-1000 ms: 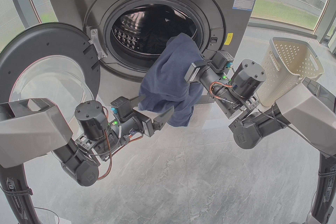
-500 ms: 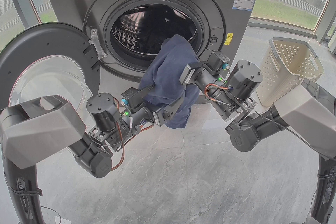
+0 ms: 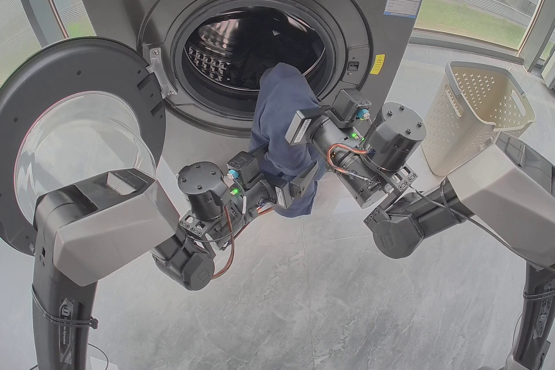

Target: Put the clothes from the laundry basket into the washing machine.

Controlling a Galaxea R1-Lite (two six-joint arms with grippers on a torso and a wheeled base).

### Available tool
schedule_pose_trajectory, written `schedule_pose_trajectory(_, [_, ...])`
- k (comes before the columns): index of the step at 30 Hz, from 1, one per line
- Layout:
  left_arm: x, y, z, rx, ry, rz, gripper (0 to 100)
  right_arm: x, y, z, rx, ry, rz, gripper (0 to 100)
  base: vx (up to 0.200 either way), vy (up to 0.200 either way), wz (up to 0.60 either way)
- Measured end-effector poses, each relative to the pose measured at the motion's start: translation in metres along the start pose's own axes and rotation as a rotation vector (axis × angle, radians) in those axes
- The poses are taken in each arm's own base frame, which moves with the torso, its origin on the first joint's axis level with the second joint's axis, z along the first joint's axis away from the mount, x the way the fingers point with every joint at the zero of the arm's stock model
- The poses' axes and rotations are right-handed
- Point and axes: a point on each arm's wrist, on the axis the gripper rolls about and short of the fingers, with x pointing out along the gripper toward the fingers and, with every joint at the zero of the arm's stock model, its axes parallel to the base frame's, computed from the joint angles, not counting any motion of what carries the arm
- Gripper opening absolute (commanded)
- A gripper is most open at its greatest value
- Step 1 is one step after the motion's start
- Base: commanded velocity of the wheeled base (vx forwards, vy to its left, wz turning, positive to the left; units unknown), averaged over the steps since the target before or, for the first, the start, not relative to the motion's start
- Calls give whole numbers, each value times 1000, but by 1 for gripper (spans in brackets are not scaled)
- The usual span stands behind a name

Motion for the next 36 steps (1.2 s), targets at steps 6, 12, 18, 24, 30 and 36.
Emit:
schedule_pose_trajectory(6, [16, 1, -5, 2, -33, 37, 100, -1, 5, -3, 17, 12, 0, 0, 0, 0, 0])
schedule_pose_trajectory(12, [31, 3, -11, 1, -44, 63, 100, -2, 9, -7, 23, 26, -5, 0, 0, 0, 0])
schedule_pose_trajectory(18, [39, 4, -18, 1, -49, 84, 100, -3, 13, -10, 34, 36, 0, 0, 0, 0, 0])
schedule_pose_trajectory(24, [44, 7, -24, 2, -61, 106, 100, -4, 16, -10, 40, 36, 5, 0, 0, 0, 0])
schedule_pose_trajectory(30, [51, 11, -25, 3, -85, 138, 0, -6, 18, -10, 49, 42, 6, 0, 0, 0, 0])
schedule_pose_trajectory(36, [52, 12, -26, -1, -96, 143, 0, -7, 18, -10, 53, 42, -3, 0, 0, 0, 0])
